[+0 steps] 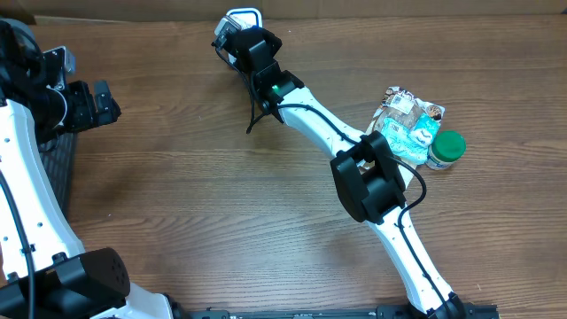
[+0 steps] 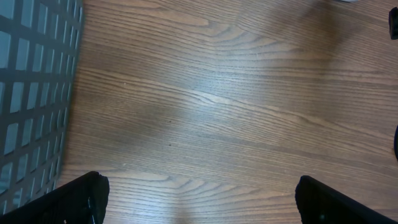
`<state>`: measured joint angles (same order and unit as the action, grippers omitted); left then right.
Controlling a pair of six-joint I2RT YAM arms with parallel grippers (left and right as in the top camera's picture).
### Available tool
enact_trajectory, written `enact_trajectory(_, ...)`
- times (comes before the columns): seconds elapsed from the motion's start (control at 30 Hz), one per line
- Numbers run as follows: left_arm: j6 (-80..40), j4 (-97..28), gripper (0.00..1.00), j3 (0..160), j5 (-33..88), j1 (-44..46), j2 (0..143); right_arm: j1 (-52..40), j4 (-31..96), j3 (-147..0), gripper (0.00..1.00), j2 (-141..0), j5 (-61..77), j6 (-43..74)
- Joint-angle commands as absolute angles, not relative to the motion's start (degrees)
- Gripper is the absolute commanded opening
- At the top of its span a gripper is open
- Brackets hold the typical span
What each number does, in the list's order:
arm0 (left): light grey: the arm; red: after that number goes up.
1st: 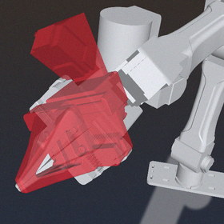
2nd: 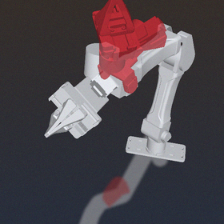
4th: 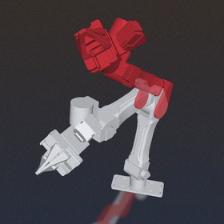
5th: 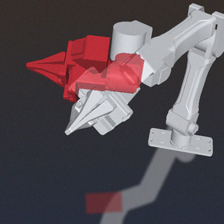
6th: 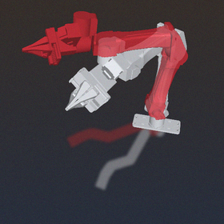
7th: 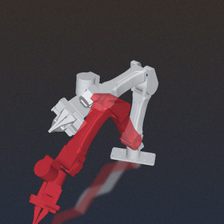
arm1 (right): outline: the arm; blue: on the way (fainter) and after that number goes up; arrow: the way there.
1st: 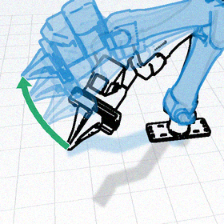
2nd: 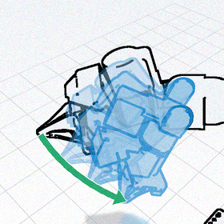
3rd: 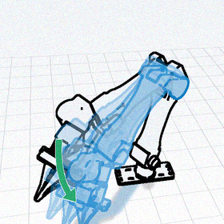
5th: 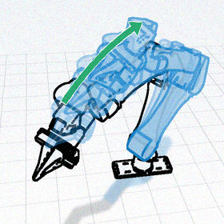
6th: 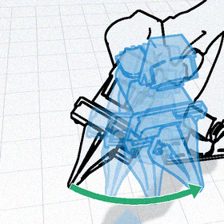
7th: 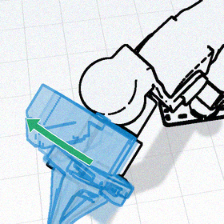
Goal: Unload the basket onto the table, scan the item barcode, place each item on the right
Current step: 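Hold the orange pack in front of the scanner face, then carry the orange pack right and drop it onto the PanTree bag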
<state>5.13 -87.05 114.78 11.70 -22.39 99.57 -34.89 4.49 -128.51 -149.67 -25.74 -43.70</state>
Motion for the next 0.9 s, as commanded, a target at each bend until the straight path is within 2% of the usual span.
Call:
enact_trajectory(0.0,6.2,-86.9,1.0,114.9,11.8,-22.5,99.6,-34.7,4.1,-128.7,0.04,-149.6,-25.7,-45.7)
enact_trajectory(0.23,6.2,-86.9,1.0,114.9,11.8,-22.5,99.6,-34.7,4.0,-128.7,0.04,-149.3,-26.1,-46.4)
enact_trajectory(0.5,6.2,-86.9,0.99,114.9,11.8,-22.5,99.6,-34.8,9.1,-128.7,0.04,-140.8,-26.0,-33.1)
enact_trajectory(0.7,6.2,-86.9,1.0,114.9,11.8,-22.5,99.6,-34.6,27.9,-128.7,0.04,-128.0,-23.9,-13.3)
enact_trajectory(0.87,6.2,-86.9,1.0,114.9,11.8,-22.5,99.6,-32.4,48.5,-128.7,0.04,-117.4,-14.3,3.1)
